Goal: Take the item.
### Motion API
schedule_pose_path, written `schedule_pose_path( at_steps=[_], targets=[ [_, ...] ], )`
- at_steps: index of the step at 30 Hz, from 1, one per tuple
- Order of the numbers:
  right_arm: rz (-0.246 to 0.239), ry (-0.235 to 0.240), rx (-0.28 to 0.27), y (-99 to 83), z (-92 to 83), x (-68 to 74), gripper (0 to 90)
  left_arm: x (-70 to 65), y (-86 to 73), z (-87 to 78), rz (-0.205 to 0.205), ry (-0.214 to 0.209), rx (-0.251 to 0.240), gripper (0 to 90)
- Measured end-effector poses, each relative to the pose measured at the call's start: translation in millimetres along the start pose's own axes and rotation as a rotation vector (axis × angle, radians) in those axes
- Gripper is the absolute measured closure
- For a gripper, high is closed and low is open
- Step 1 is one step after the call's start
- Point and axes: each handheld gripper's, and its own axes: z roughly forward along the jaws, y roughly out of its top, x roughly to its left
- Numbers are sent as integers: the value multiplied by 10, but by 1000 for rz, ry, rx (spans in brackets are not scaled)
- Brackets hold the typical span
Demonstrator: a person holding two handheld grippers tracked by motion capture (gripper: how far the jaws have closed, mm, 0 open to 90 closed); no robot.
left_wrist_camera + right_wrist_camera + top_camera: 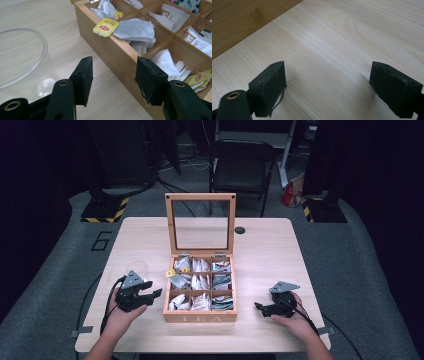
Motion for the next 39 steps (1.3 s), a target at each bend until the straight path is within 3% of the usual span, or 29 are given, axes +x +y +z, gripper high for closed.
schedule_pose_path(
  at_steps=[24, 39],
  targets=[
    [0, 0, 0, 0, 0, 0, 131, -190, 346, 225, 66, -62, 2, 480],
    [-2, 3, 3, 1, 0, -2, 131, -268, 421, 429, 68, -87, 11, 465]
  ],
)
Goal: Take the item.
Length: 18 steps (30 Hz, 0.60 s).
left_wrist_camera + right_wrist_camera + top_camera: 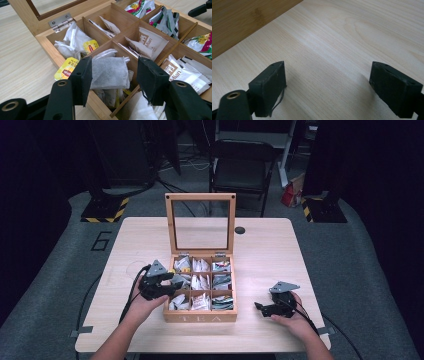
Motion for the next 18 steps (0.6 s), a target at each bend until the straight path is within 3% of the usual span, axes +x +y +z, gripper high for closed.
schedule_pose_path(
  at_steps=[13, 18],
  targets=[
    [1, 0, 0, 0, 0, 1, 131, -37, 22, 86, 4, -40, -3, 501],
    [1, 0, 1, 1, 0, 1, 131, -29, 28, 149, 13, -13, 9, 485]
  ],
)
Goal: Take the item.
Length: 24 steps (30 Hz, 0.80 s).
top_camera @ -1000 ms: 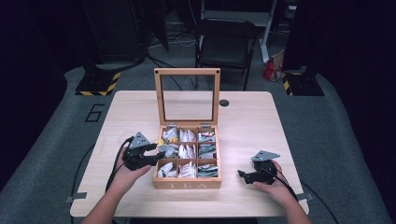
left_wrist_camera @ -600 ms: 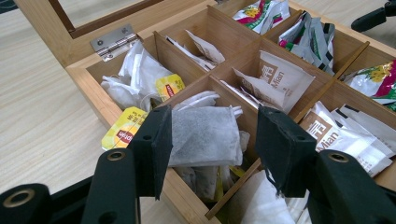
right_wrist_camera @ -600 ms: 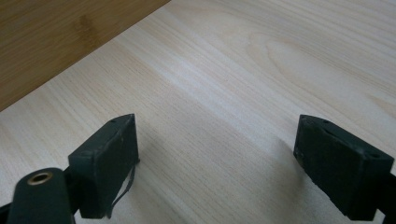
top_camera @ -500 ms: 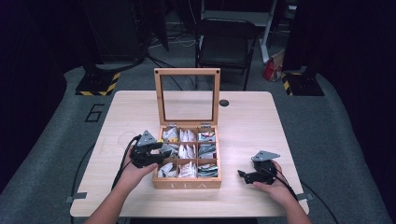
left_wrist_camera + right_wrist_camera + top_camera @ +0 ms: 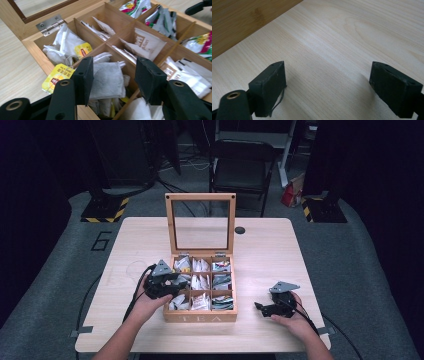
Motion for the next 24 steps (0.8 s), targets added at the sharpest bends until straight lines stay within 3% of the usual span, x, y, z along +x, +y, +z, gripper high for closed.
schedule_pose_path(
  at_steps=[15, 21, 24],
  targets=[
    [2, -4, -5, -1, 1, 2, 131, 61, -11, 108, -1, -16, 38, 465],
    [0, -3, -4, -1, 0, 1, 131, 53, -8, 99, 25, 17, 40, 546],
    [1, -3, -4, -1, 0, 1, 131, 53, -2, 73, 22, 43, 14, 565]
  ],
)
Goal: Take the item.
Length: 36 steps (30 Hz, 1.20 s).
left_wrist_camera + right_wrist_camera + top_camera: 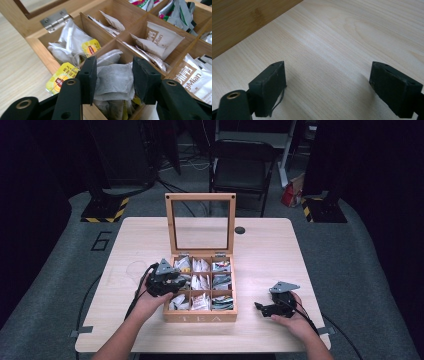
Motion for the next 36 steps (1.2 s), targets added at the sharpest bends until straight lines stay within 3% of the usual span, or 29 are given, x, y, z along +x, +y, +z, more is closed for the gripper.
schedule_pose_path(
  at_steps=[4, 22, 36],
  targets=[
    [-1, 0, 0, 0, 0, -1, 131, 24, 9, -44, -4, 6, -28, 598],
    [-1, 0, 0, 0, 0, -1, 131, 33, 96, -139, 4, -1, -56, 823],
    [-1, 1, 1, 0, -1, -1, 131, 76, 306, -342, -19, -15, -95, 829]
  ],
)
